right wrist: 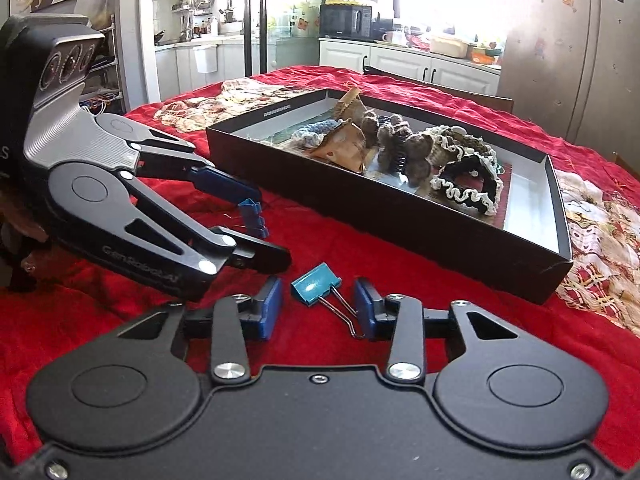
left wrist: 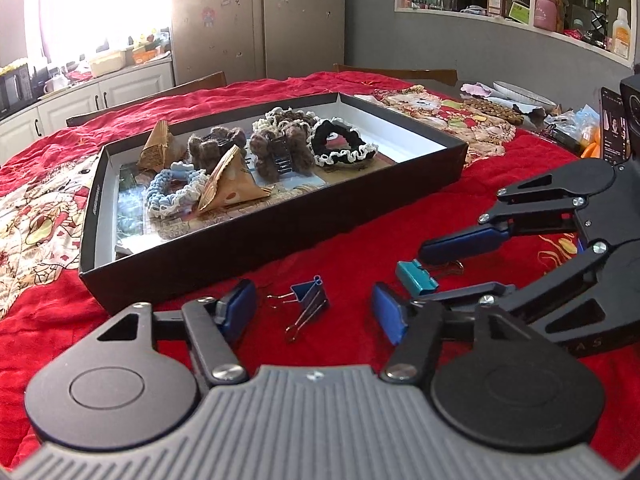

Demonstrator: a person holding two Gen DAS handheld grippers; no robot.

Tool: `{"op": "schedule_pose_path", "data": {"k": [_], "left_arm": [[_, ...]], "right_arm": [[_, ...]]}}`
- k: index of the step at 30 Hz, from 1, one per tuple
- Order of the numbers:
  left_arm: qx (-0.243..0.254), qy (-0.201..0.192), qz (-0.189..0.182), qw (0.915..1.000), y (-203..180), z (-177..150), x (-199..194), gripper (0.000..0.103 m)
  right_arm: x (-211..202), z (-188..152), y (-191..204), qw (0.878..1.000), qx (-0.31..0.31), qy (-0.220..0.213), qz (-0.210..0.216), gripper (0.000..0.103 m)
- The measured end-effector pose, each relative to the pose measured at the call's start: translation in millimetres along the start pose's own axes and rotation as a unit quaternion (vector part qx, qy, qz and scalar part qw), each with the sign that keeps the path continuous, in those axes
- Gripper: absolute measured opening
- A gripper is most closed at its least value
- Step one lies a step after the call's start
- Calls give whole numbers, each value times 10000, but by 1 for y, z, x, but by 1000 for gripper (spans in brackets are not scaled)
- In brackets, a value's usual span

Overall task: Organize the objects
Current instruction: 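Move both open tools down toward the binder clips on the red cloth, then grasp the blue binder clips with the left tool while the right tool grasps the teal binder clip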

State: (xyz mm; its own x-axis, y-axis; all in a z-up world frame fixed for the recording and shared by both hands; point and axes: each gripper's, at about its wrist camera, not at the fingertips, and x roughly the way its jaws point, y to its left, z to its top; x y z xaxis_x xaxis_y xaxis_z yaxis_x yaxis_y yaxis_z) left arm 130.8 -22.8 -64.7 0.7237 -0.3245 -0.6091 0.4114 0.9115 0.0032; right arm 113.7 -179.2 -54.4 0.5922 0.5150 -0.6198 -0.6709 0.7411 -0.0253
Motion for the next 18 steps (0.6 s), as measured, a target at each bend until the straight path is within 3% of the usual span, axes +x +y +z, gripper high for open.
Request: {"op": "schedule_pose_path", "data": {"k": [11, 18], "left_arm": [[32, -11, 15, 10000, -2, 1, -1, 39], [43, -21, 18, 10000, -2, 1, -1, 38]], "right_arm": [[-1, -1, 1, 10000, 3, -16, 36, 27], [-3, -1, 3, 10000, 4, -29, 21, 27]]}}
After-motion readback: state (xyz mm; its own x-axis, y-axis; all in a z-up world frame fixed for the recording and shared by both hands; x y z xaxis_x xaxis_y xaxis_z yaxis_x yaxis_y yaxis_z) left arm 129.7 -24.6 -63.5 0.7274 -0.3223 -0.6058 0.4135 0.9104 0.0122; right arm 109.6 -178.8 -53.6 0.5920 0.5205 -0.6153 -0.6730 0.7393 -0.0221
